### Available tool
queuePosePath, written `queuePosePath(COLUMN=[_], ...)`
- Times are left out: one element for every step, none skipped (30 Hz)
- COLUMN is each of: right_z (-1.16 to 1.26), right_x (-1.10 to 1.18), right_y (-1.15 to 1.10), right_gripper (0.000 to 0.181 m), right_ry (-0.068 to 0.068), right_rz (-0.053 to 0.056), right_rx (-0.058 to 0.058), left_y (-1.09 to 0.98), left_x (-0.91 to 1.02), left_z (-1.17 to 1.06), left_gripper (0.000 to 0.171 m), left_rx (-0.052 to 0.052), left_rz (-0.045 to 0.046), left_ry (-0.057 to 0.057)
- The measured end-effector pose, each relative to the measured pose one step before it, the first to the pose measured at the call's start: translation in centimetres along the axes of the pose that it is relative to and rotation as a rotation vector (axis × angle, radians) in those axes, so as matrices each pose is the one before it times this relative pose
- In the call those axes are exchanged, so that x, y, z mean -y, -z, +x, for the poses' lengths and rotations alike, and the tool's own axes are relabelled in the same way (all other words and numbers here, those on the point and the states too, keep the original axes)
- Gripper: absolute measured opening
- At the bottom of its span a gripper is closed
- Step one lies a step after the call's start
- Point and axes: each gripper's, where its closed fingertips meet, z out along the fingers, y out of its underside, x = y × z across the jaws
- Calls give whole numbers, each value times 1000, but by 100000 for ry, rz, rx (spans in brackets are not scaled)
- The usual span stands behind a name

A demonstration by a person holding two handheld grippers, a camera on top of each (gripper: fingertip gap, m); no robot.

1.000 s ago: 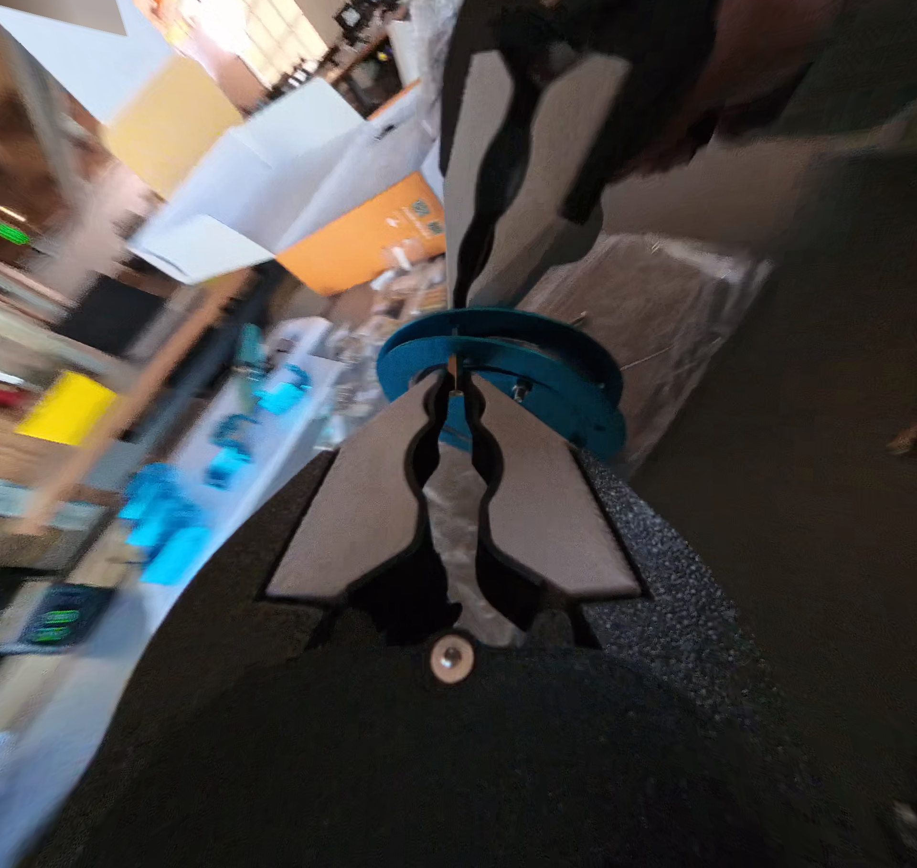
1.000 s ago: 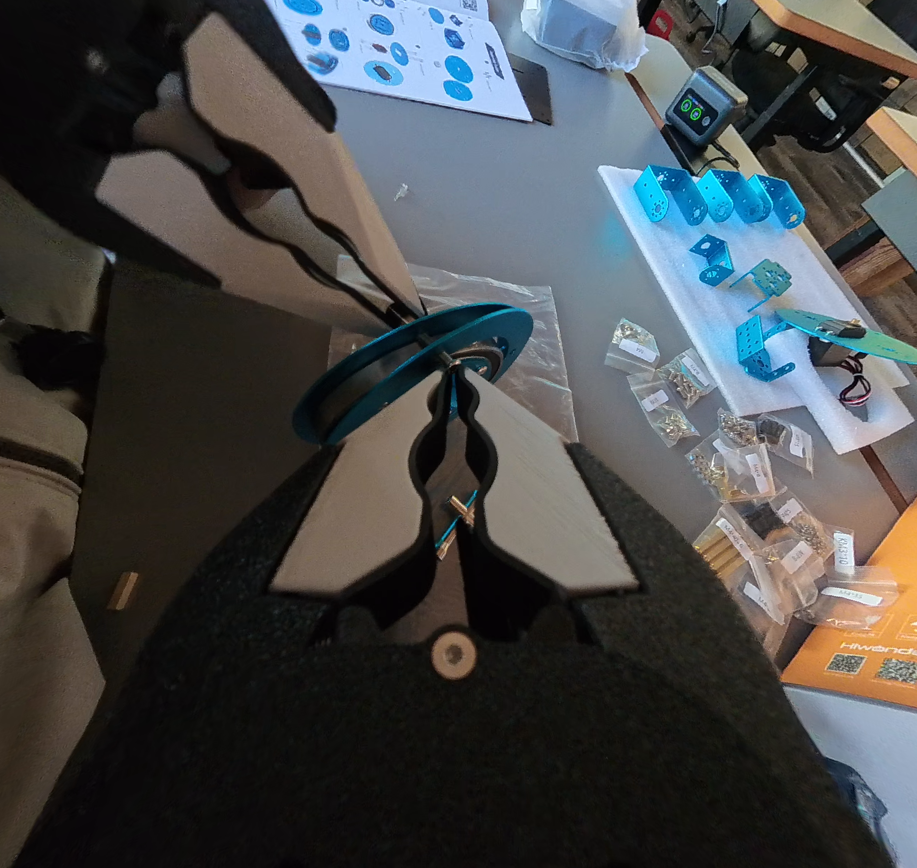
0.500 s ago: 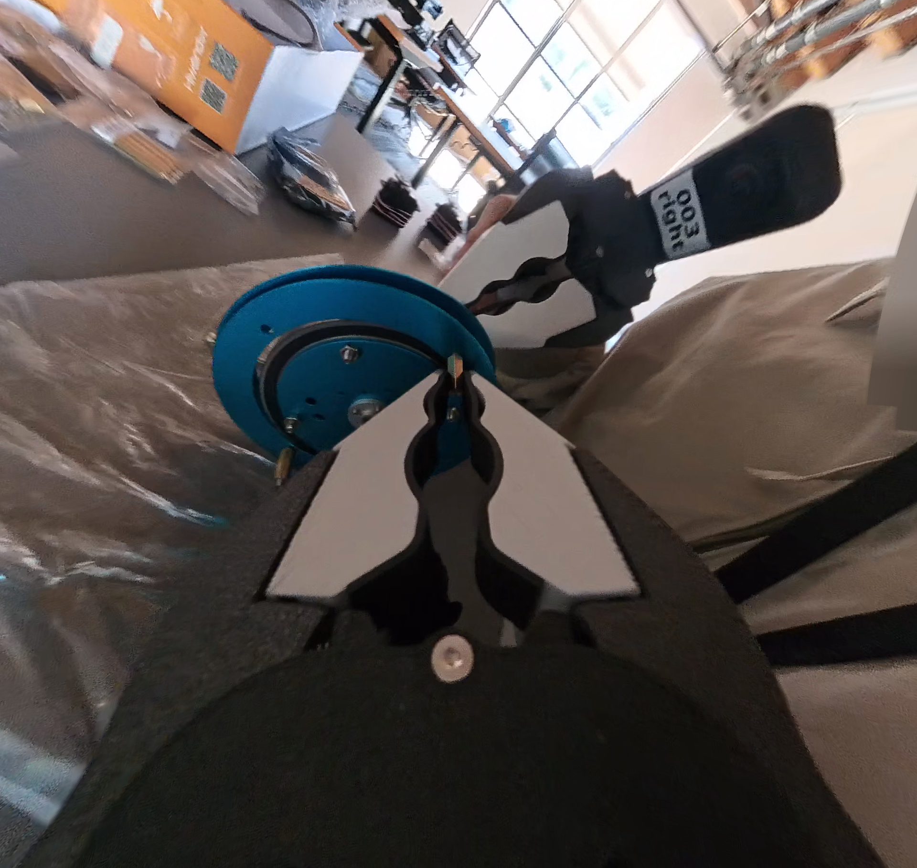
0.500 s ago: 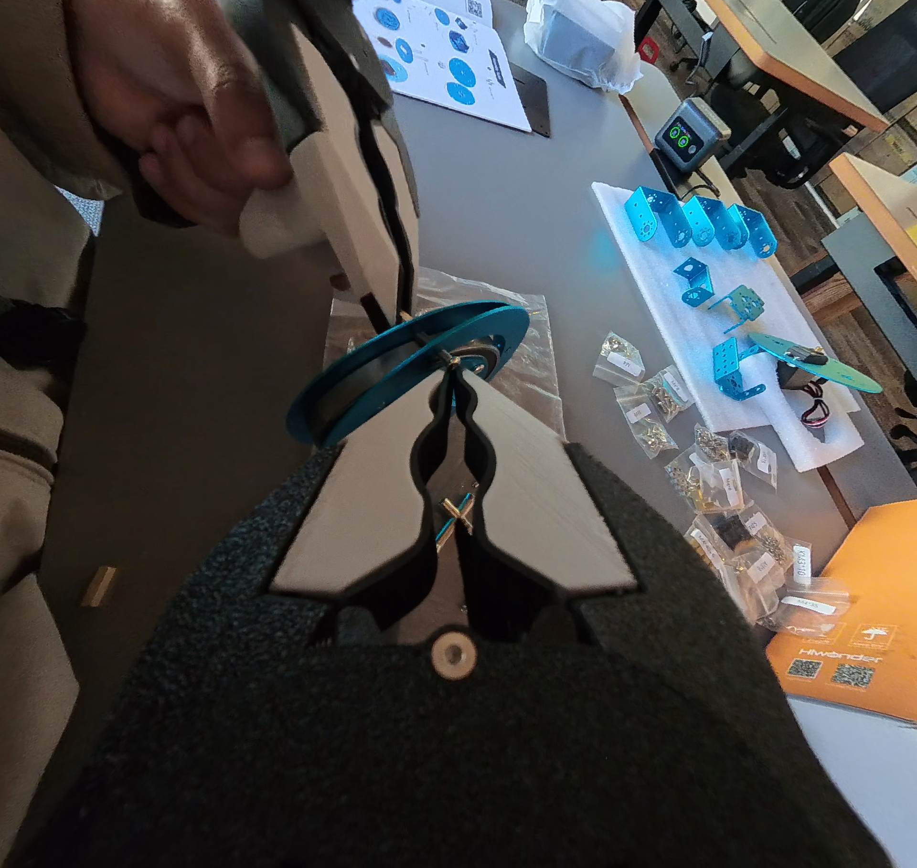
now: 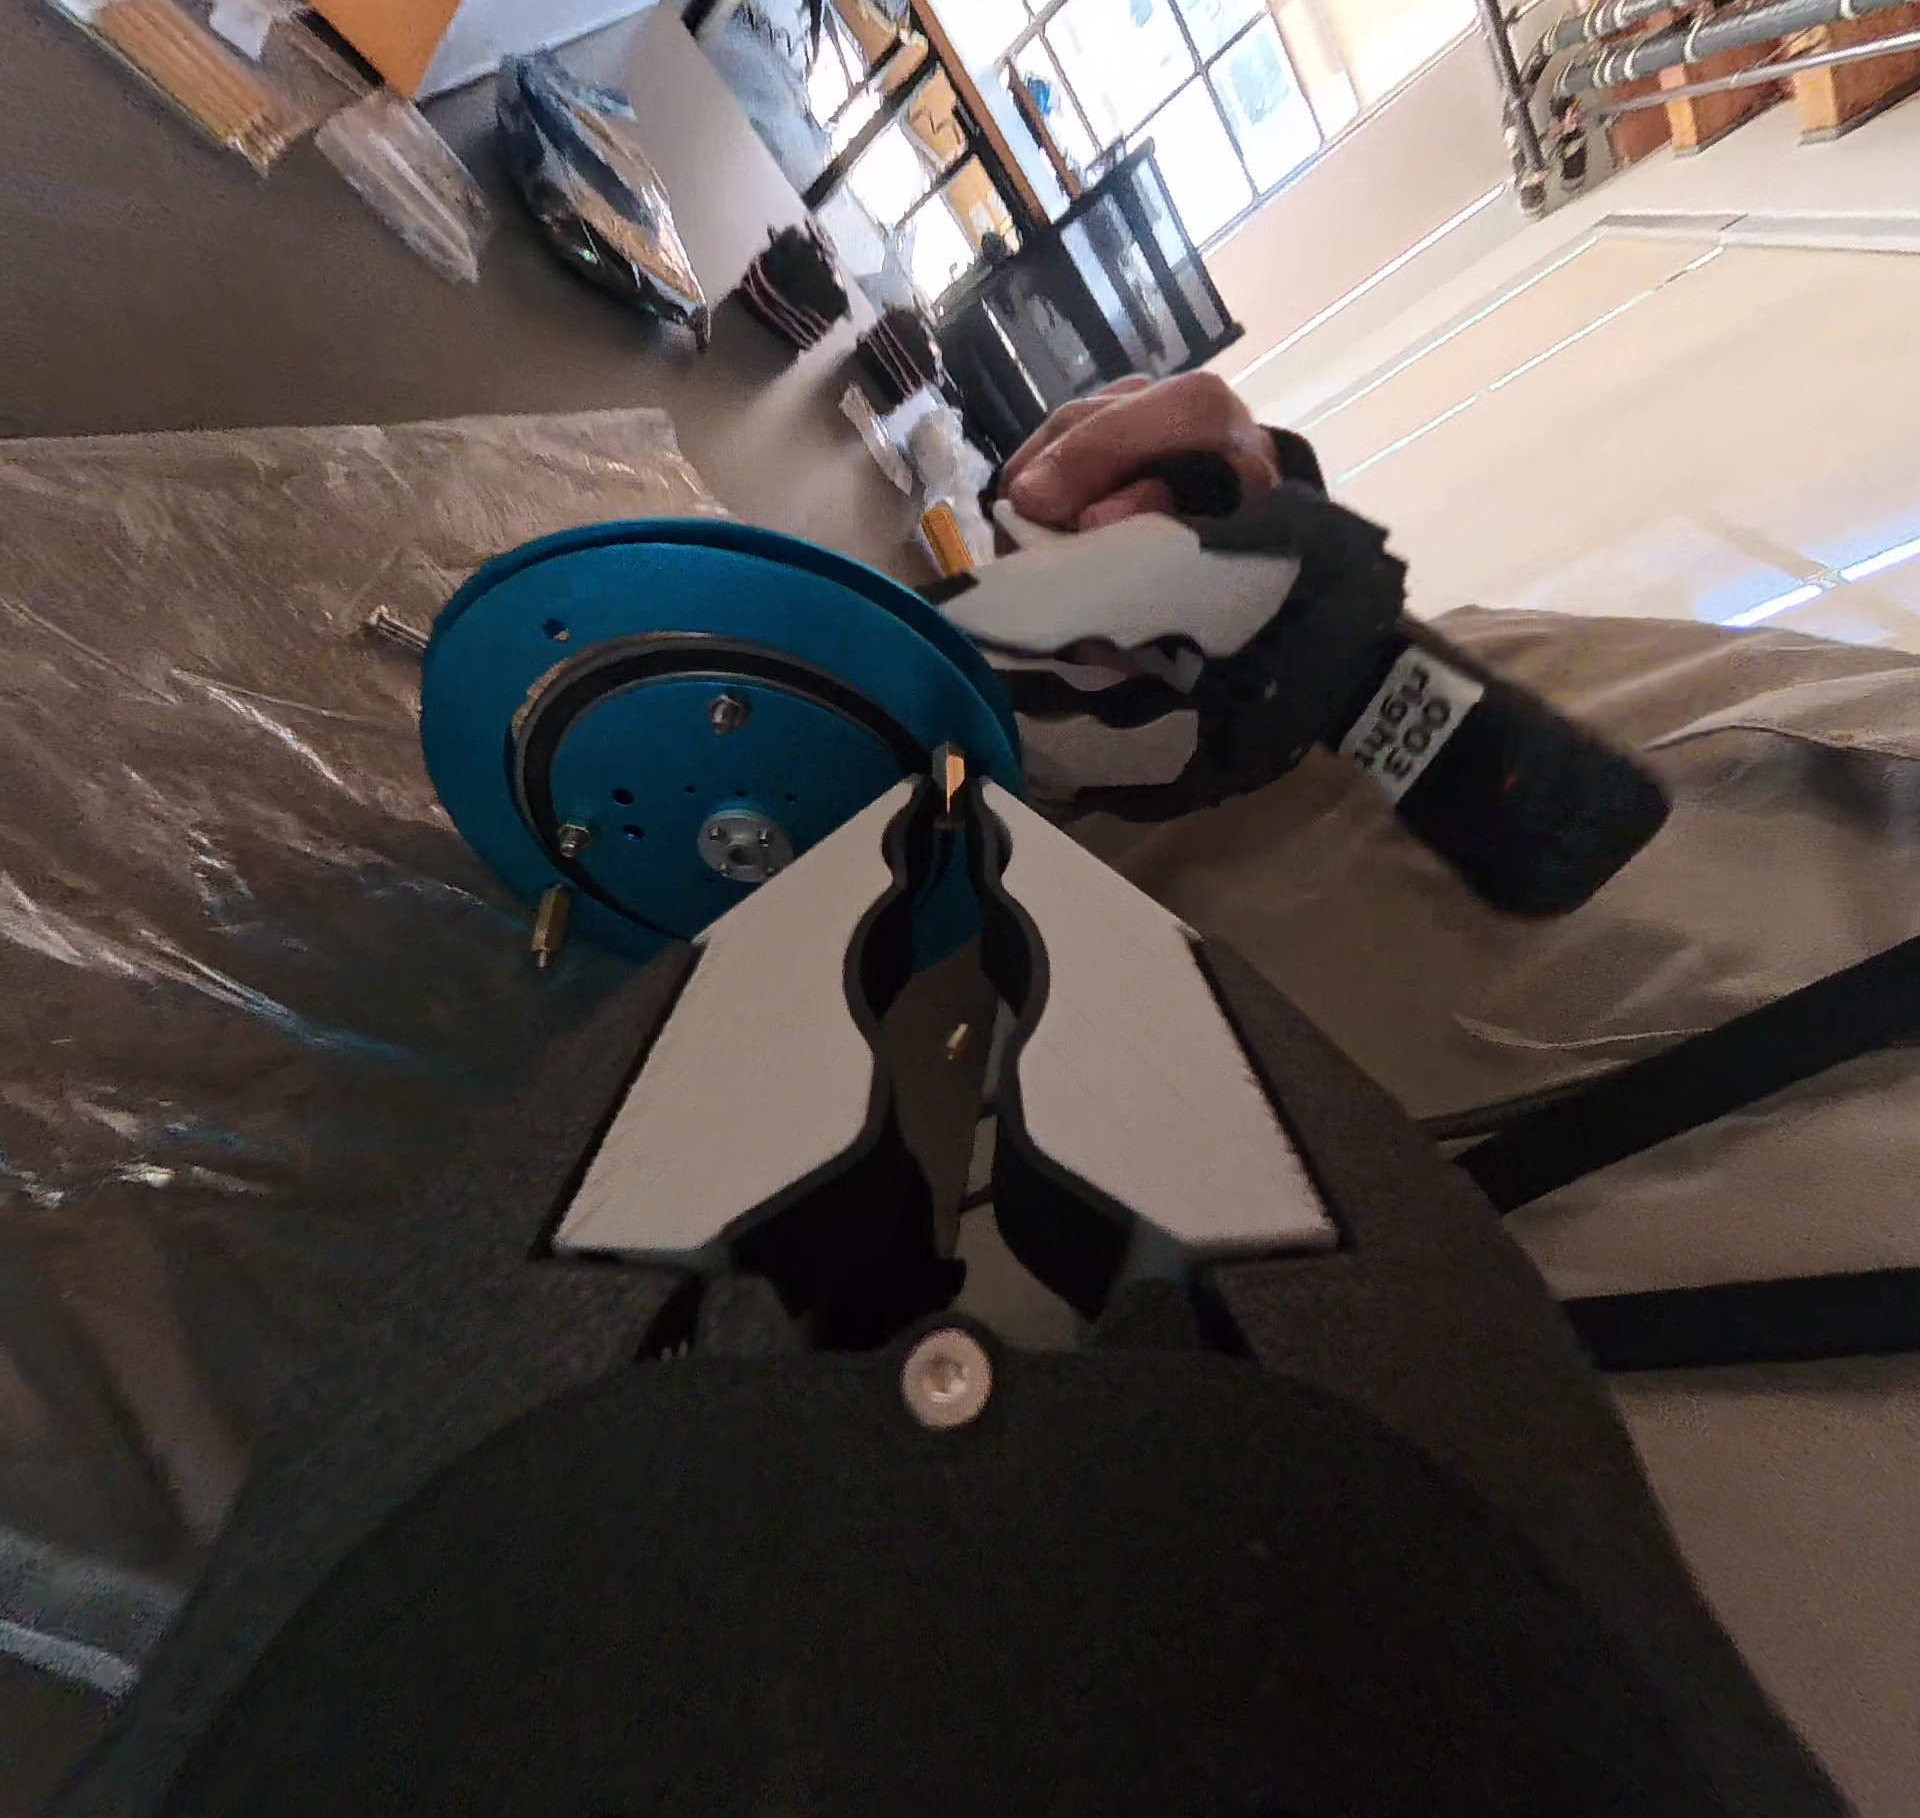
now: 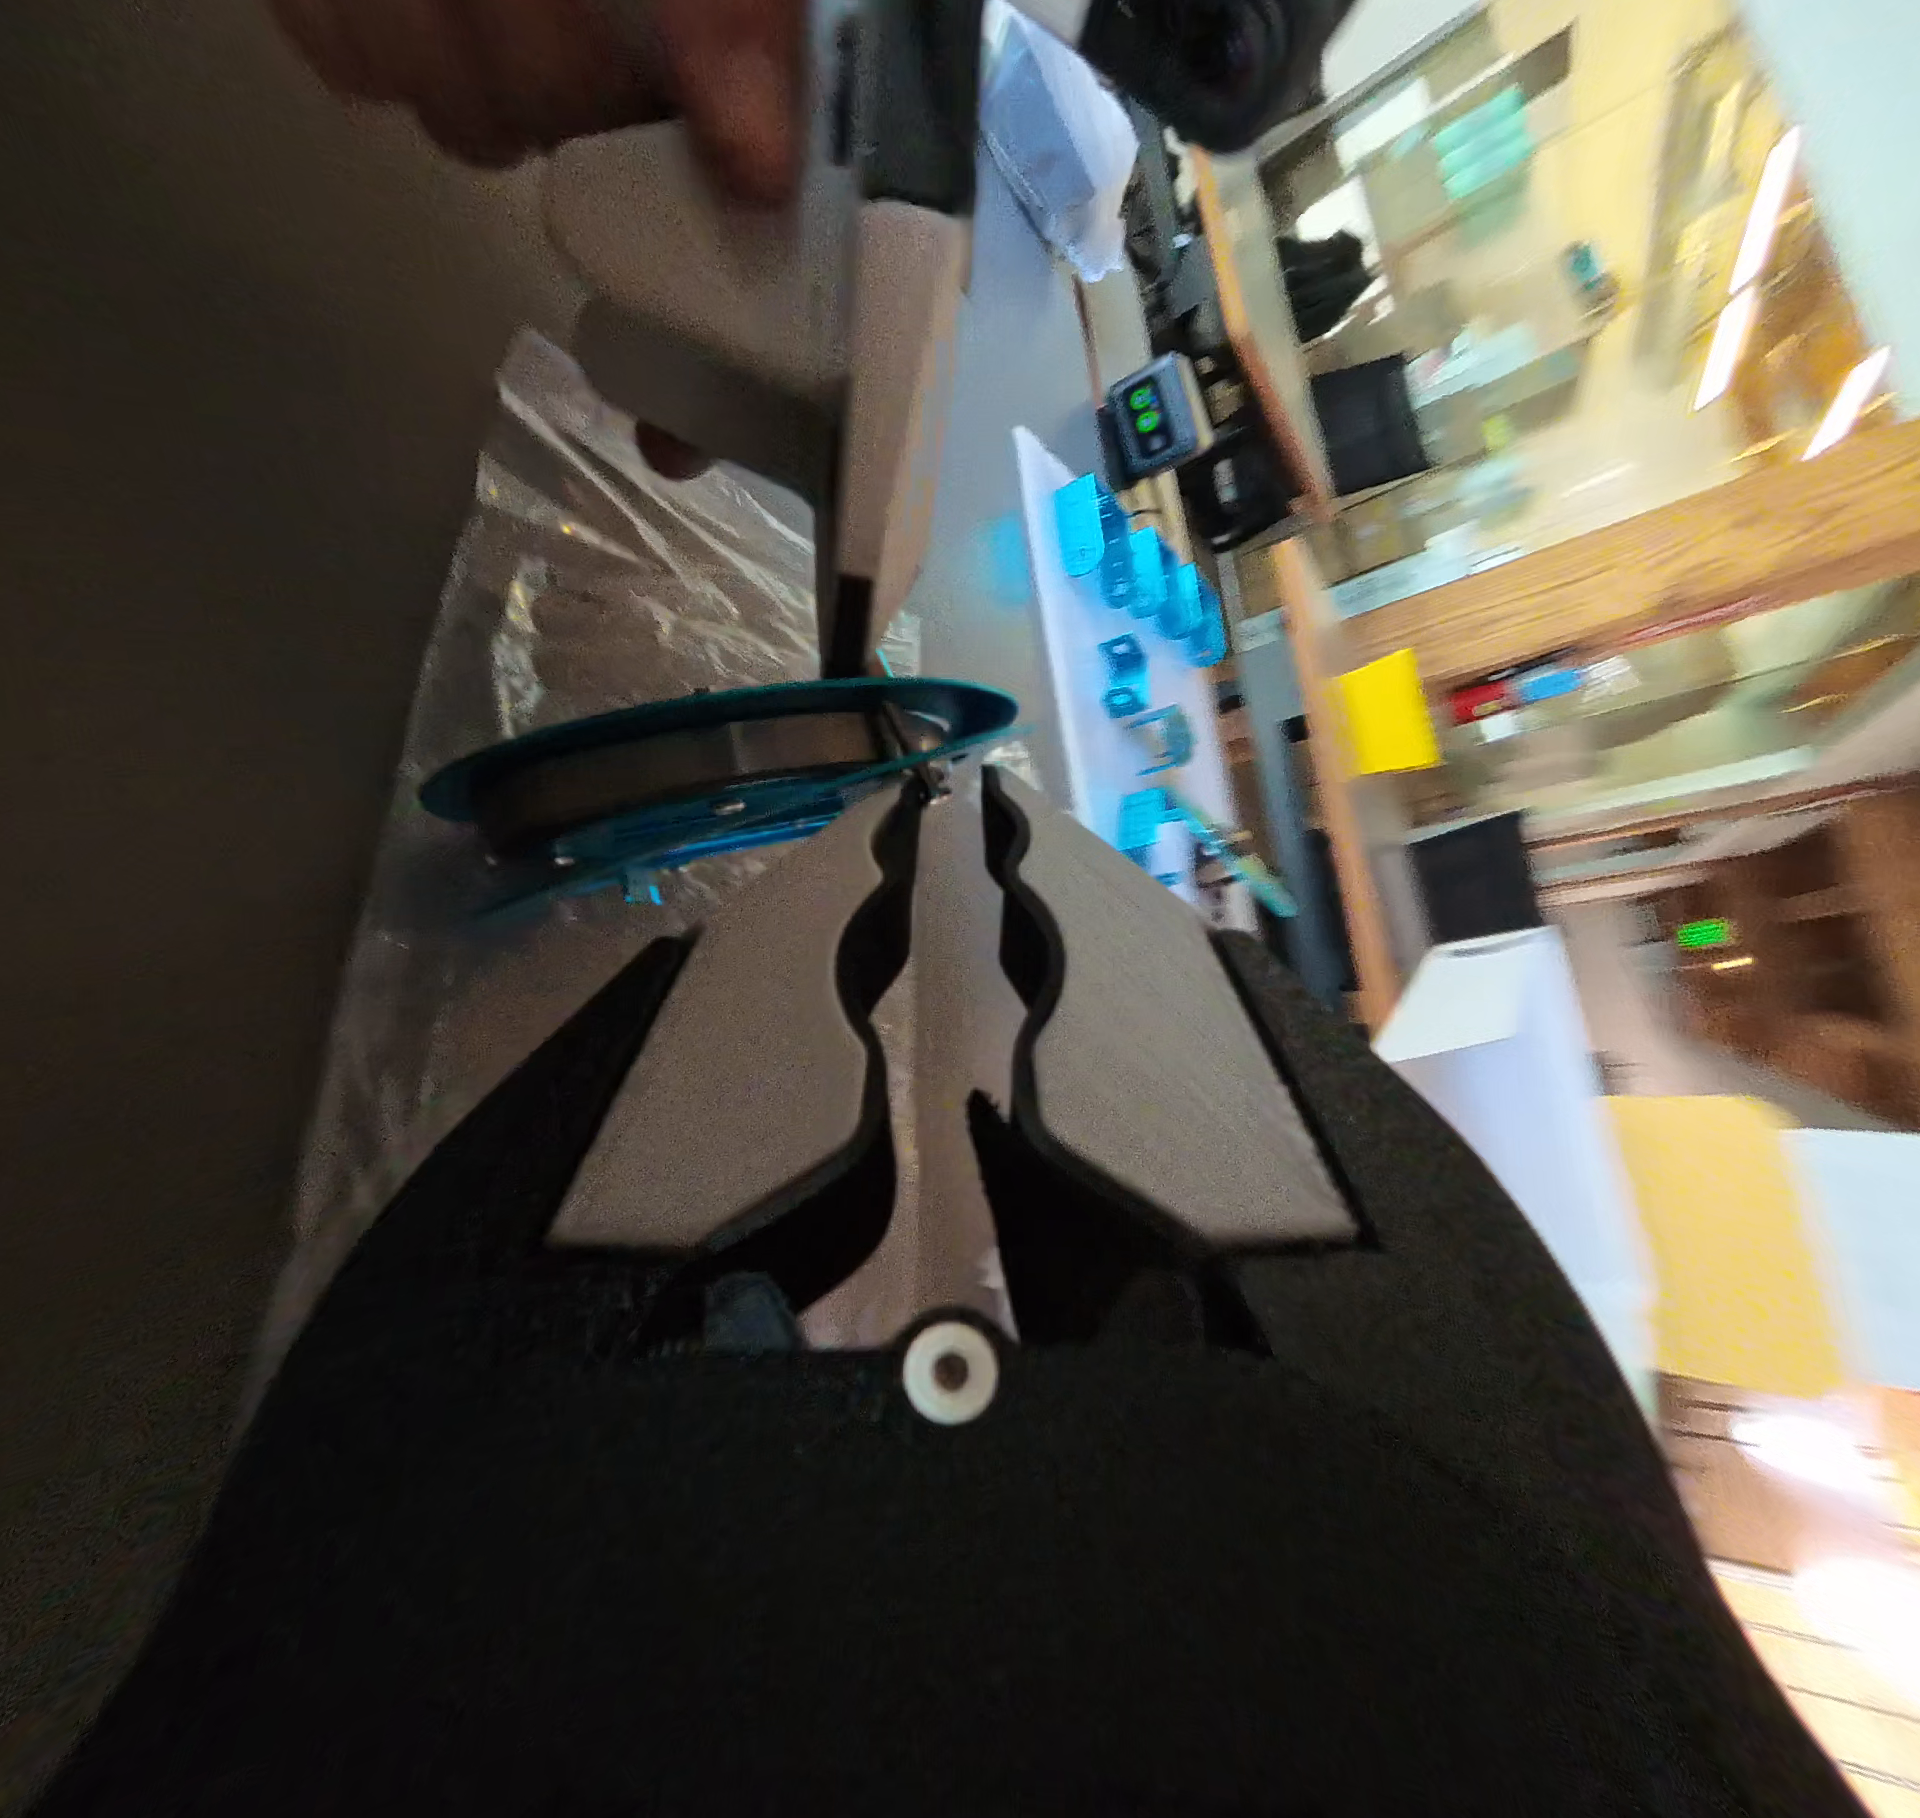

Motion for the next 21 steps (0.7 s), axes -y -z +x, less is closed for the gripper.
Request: queuePosePath(right_z=[-199,35,57,-32,-41,-108,-125,3,131,48,-29,95,97,-46,-83,80,21,14,20,14,19], right_x=[-13,-62,-11,62,-1,-60,4,-82,-132,-66,44,37,52,41,-46,-87,-27,-56,-57,-64,-22], right_y=[-66,-137,-74,22,4,11,89,-17,-98,-84,24,36,40,-28,-102,-85,-39,-56,-88,-92,-55], right_gripper=[5,4,5,4,3,3,3,3,3,3,2,2,3,2,2,2,1,2,2,2,2], right_ry=[8173,6027,4943,3734,423,-3163,-3482,912,4450,3670,1653,1454,936,384,684,-195,-1303,-1144,-430,371,108], right_rz=[-1820,-1497,-918,-740,-1924,-2696,-1305,-1107,-1789,-2066,-1154,-9,585,257,-322,-580,-79,18,-148,-407,-294], right_rx=[-2427,-3582,-2498,314,3105,5494,5183,1540,-2254,-1827,114,-762,-849,73,-168,-172,1269,1352,517,-129,-79], left_y=[25,70,85,55,9,-41,-31,-30,-7,57,40,57,78,27,1,11,16,-14,-8,-15,-16], left_x=[70,90,35,-40,42,-14,-42,78,104,85,36,89,84,47,92,171,131,73,87,27,-30], left_z=[-40,-42,-8,-1,-21,16,35,-58,-74,-41,44,115,48,-74,-92,-43,-41,-54,-65,-83,-49], left_gripper=[3,3,3,3,3,3,3,3,3,3,3,3,3,3,3,3,3,3,3,3,4], left_rx=[-353,-325,-333,26,714,1023,1330,2062,1881,705,-1363,-4372,-6168,-5414,-3600,-1446,957,3205,5041,6452,6732], left_rz=[-1822,-1657,-1767,-2025,-1246,-1330,-1338,-342,-57,-243,-77,1048,1178,1000,1344,1290,462,-297,-635,-1200,-1579], left_ry=[1409,1143,623,-69,-474,-1096,-1787,-1976,-1442,-85,2410,6274,8975,7585,4218,294,-3814,-6702,-9071,-12298,-13147])
